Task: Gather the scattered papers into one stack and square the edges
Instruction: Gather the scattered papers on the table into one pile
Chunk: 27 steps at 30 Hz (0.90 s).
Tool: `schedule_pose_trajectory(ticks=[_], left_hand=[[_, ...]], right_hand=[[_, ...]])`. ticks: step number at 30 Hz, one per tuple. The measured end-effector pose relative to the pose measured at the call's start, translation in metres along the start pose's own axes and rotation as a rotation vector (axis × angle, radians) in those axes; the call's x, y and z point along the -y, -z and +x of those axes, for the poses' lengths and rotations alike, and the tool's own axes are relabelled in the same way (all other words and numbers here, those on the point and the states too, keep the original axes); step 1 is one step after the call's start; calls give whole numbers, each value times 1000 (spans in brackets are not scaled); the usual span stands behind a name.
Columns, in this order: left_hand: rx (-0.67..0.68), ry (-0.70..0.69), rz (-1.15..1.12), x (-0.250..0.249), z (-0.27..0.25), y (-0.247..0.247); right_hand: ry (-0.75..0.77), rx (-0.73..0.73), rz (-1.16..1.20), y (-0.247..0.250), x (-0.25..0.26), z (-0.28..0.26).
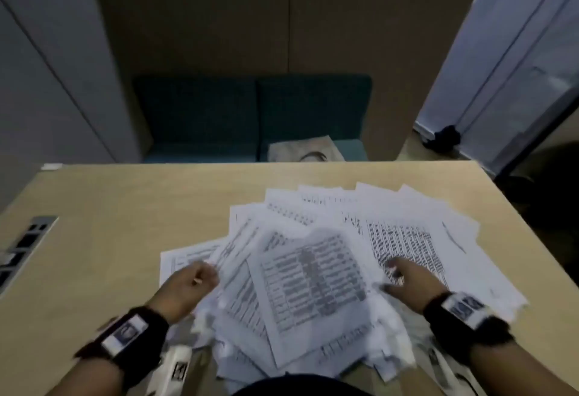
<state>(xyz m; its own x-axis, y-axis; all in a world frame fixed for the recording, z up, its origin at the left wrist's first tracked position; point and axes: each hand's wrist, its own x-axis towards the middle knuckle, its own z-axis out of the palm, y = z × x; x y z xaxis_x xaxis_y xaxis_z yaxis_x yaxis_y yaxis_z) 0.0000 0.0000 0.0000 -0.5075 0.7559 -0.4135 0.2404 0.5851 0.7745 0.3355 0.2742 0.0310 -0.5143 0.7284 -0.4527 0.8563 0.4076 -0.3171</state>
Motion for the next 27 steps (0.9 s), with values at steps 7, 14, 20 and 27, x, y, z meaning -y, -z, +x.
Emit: schedule_pose_trajectory(ticks=[7, 14, 20, 27], left_hand=[[-291, 224, 365, 4, 57, -33], [-205, 246, 376, -8, 70, -36], [-177, -80, 170, -51, 49, -58], [-144, -77, -12, -65, 52, -66]], right_hand=[[-402, -3, 78, -34, 23, 23], [-321, -3, 434, -47, 32, 16], [-24, -134, 305, -28, 33, 13], [144, -176, 323, -11, 44, 30]])
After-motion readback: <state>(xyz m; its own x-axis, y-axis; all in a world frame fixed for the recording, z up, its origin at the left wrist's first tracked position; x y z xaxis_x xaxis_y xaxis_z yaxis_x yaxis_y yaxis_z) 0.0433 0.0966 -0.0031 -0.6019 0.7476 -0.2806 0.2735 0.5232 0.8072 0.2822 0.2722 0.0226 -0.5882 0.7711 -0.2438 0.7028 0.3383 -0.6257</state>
